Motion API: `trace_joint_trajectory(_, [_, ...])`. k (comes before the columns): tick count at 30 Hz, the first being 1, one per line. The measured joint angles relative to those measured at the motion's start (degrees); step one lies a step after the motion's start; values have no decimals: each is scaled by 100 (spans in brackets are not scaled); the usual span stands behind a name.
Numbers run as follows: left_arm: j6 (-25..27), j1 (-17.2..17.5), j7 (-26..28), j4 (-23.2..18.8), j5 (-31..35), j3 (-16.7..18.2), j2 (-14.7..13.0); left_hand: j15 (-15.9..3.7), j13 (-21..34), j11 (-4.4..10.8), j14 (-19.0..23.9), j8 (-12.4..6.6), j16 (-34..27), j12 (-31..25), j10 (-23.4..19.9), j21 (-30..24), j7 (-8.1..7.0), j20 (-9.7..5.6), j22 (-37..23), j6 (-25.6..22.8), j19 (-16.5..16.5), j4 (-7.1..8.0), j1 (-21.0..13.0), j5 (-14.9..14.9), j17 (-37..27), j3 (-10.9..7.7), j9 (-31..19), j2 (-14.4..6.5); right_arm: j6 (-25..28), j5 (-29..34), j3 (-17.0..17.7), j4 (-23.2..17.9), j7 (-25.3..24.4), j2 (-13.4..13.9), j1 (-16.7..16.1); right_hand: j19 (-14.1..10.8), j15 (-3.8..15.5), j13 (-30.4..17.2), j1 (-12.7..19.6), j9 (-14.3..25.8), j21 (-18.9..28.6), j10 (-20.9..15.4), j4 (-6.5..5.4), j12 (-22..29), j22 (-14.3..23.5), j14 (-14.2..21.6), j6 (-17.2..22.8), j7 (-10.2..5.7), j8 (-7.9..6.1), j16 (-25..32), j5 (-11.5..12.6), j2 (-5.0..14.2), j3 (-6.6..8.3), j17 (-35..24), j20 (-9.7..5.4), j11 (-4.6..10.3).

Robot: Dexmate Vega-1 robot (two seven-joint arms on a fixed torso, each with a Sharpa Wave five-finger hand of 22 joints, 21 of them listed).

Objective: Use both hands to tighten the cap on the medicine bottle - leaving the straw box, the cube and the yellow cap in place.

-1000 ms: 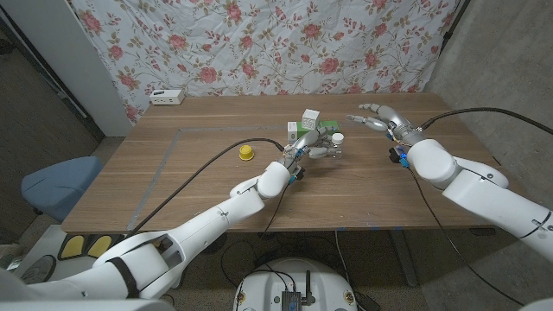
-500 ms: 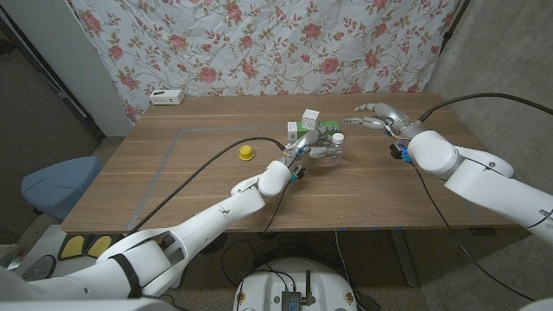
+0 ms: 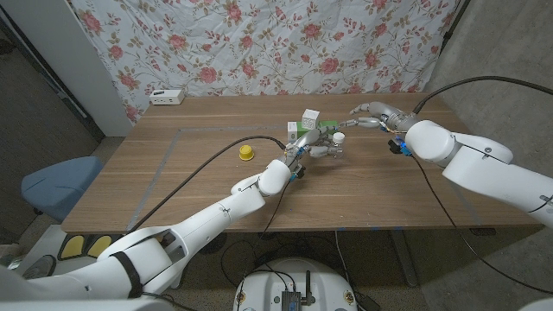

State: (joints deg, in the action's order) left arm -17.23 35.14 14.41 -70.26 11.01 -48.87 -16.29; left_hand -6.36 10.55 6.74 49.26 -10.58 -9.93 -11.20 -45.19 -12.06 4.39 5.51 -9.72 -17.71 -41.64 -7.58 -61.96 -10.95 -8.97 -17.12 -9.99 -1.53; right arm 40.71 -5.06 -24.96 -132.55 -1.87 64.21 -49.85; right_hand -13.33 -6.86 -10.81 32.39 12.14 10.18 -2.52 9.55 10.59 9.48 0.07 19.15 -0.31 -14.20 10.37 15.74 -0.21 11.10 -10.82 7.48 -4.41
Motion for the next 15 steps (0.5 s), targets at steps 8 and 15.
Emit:
trace_joint_trajectory(8, [9, 0, 31, -26, 48, -13, -10, 2, -1, -1, 20, 0, 0, 2, 1, 21, 0, 0, 0, 0, 0, 0, 0, 0, 4, -48, 0, 0, 198, 135, -259, -89, 339, 90, 332, 0, -31, 0, 67, 27, 0, 0, 24, 0, 0, -31, 3, -4, 0, 0, 4, 24, 24, 0, 0, 0])
trace_joint_trajectory(15, [33, -14, 52, -34, 90, -27, -14, 2, -3, -10, 20, 0, 0, 18, -51, 21, -1, -31, 0, 1, -31, 0, 0, 1, 4, -48, 0, 1, 417, 392, -594, -164, 744, 139, 719, 34, -62, 0, 112, 40, 0, -1, 26, 0, 0, -61, 31, -31, 0, 0, 45, 25, 70, 1, 34, 0])
